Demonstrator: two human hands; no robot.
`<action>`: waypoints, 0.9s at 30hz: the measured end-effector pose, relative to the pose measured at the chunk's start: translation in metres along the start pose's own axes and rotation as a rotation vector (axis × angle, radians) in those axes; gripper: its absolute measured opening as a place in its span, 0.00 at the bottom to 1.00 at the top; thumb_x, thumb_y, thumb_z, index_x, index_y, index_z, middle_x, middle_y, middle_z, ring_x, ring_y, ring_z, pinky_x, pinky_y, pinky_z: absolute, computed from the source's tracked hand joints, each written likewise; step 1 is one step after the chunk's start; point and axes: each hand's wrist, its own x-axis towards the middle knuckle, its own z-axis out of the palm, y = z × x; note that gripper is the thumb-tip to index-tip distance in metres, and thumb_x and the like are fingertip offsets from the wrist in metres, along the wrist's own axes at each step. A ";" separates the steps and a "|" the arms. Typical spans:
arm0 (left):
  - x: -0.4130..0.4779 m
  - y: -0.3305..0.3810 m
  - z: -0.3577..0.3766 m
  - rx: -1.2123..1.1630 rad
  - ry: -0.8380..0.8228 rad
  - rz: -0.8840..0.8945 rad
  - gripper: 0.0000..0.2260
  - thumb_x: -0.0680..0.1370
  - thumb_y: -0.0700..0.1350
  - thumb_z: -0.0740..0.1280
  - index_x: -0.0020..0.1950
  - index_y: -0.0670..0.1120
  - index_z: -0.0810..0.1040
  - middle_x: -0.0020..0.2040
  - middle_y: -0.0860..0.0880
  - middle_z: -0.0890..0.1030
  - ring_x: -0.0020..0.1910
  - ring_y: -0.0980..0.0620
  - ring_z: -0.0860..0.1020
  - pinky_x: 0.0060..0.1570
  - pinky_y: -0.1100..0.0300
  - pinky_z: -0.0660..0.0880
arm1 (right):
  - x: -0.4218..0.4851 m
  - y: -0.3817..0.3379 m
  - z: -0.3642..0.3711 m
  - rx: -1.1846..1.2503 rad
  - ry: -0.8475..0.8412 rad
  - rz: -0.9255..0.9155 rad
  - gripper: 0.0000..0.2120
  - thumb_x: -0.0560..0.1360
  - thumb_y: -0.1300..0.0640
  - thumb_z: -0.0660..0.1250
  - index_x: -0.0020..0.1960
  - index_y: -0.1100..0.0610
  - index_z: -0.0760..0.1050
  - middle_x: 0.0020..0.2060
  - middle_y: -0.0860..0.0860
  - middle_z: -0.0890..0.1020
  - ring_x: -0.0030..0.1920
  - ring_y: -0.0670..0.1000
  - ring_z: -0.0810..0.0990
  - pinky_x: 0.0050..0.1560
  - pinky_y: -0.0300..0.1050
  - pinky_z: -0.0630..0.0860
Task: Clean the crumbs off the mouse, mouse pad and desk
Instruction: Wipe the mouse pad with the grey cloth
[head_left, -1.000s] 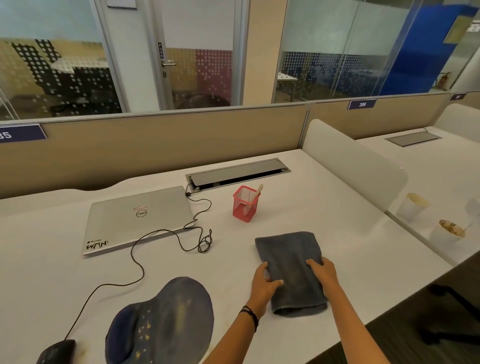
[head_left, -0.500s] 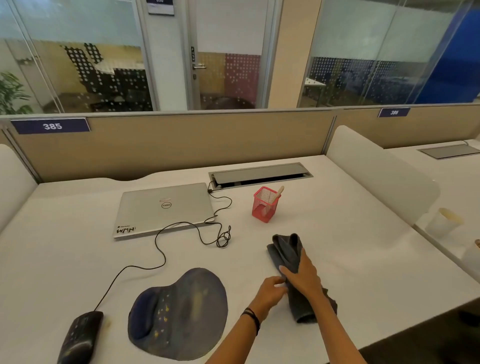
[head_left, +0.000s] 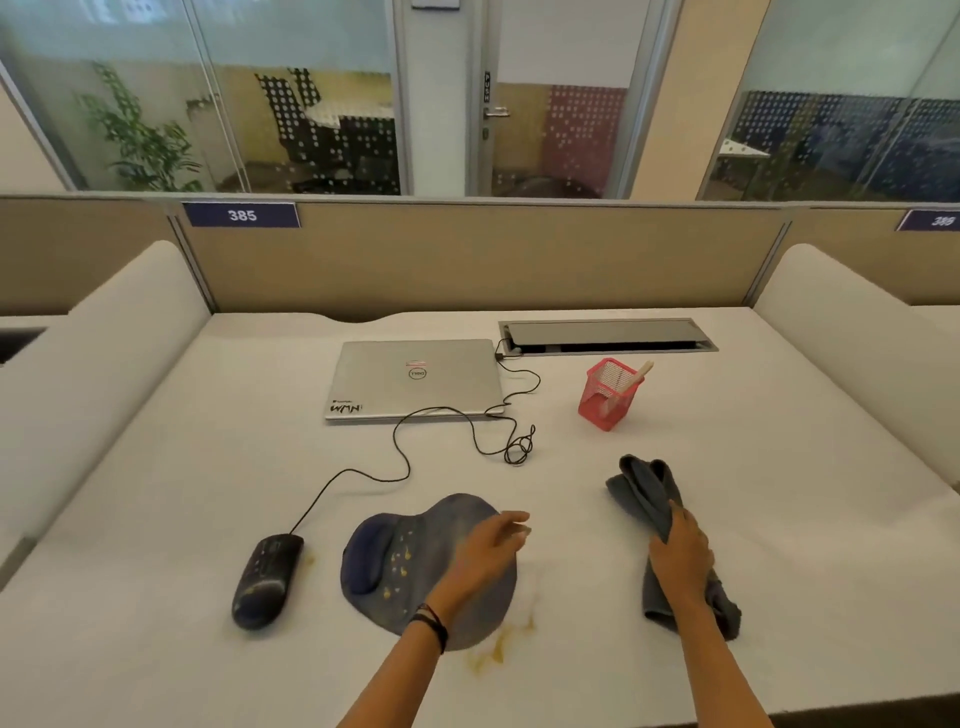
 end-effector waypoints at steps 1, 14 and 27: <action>-0.007 -0.006 -0.010 0.003 0.032 0.028 0.13 0.80 0.41 0.62 0.65 0.44 0.74 0.60 0.47 0.79 0.61 0.51 0.77 0.63 0.57 0.73 | 0.000 -0.003 -0.001 0.049 0.019 0.003 0.22 0.74 0.69 0.61 0.68 0.66 0.67 0.61 0.65 0.75 0.59 0.66 0.74 0.60 0.63 0.70; -0.062 -0.073 -0.136 0.700 0.117 -0.127 0.29 0.78 0.50 0.65 0.76 0.47 0.58 0.77 0.50 0.59 0.75 0.49 0.59 0.74 0.56 0.57 | -0.025 -0.107 -0.005 0.452 -0.349 -0.117 0.14 0.76 0.66 0.59 0.60 0.63 0.72 0.51 0.58 0.78 0.50 0.57 0.76 0.50 0.47 0.71; -0.066 -0.086 -0.146 1.069 0.026 -0.144 0.32 0.79 0.56 0.59 0.78 0.54 0.46 0.79 0.52 0.51 0.78 0.49 0.51 0.76 0.48 0.48 | -0.072 -0.197 0.057 0.027 -0.693 -0.433 0.13 0.78 0.61 0.57 0.63 0.62 0.68 0.59 0.60 0.76 0.57 0.59 0.76 0.51 0.44 0.69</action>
